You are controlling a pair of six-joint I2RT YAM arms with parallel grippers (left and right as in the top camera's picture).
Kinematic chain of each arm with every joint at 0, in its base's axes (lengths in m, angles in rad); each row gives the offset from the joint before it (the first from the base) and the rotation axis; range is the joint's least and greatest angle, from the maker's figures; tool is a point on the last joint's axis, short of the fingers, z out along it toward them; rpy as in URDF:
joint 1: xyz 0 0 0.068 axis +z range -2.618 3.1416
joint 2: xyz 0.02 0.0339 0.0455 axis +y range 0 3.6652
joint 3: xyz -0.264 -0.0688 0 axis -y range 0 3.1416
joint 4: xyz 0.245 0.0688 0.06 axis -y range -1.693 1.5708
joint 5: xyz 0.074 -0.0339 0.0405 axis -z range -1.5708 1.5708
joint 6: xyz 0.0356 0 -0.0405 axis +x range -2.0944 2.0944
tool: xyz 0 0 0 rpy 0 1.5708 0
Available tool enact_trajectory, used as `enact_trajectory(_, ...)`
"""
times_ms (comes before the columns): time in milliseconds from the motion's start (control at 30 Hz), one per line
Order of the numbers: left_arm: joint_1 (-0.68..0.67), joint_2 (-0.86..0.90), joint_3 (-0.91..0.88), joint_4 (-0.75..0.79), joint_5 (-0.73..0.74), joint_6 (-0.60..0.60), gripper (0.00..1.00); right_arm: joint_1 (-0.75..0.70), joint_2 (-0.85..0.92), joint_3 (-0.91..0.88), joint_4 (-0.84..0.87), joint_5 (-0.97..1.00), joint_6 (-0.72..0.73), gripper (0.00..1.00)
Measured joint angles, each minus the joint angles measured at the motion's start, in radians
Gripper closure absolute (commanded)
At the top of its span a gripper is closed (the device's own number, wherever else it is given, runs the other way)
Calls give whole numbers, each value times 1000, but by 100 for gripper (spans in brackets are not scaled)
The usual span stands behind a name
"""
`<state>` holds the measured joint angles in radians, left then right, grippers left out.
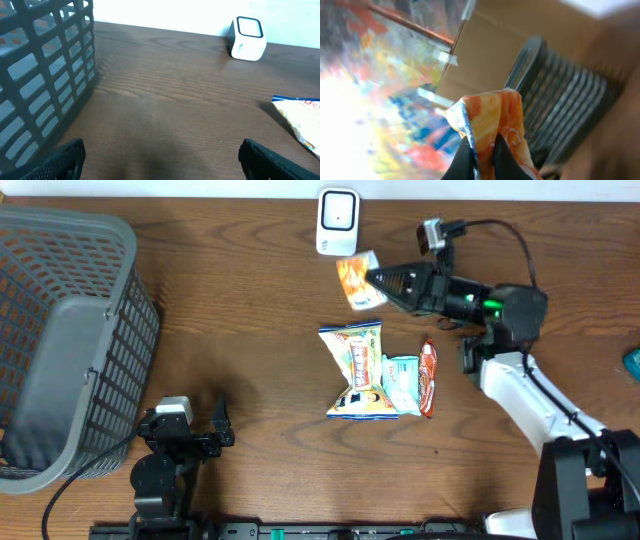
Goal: Scan the item barcode
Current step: 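Carry the orange item up to the white scanner with the right gripper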
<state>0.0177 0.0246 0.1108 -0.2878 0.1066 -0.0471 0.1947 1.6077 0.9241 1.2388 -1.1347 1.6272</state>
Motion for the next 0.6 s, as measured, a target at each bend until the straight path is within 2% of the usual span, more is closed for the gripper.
enact_trajectory(33, 0, 0, 0, 0, 0, 0, 2, 12, -1, 0, -26, 24, -63, 99)
enact_trajectory(200, 0, 0, 0, 0, 0, 0, 2, 80, 17, -3, -448, 211, -448, 99)
enact_trajectory(267, 0, 0, 0, 0, 0, 0, 2, 106, 23, -4, -536, 309, -575, 99)
enact_trajectory(433, 0, 0, 0, 0, 0, 0, 2, 169, 23, -4, -608, 587, -749, 99)
enact_trajectory(600, 0, 0, 0, 0, 0, 0, 2, 179, 69, 48, -676, 795, -806, 99)
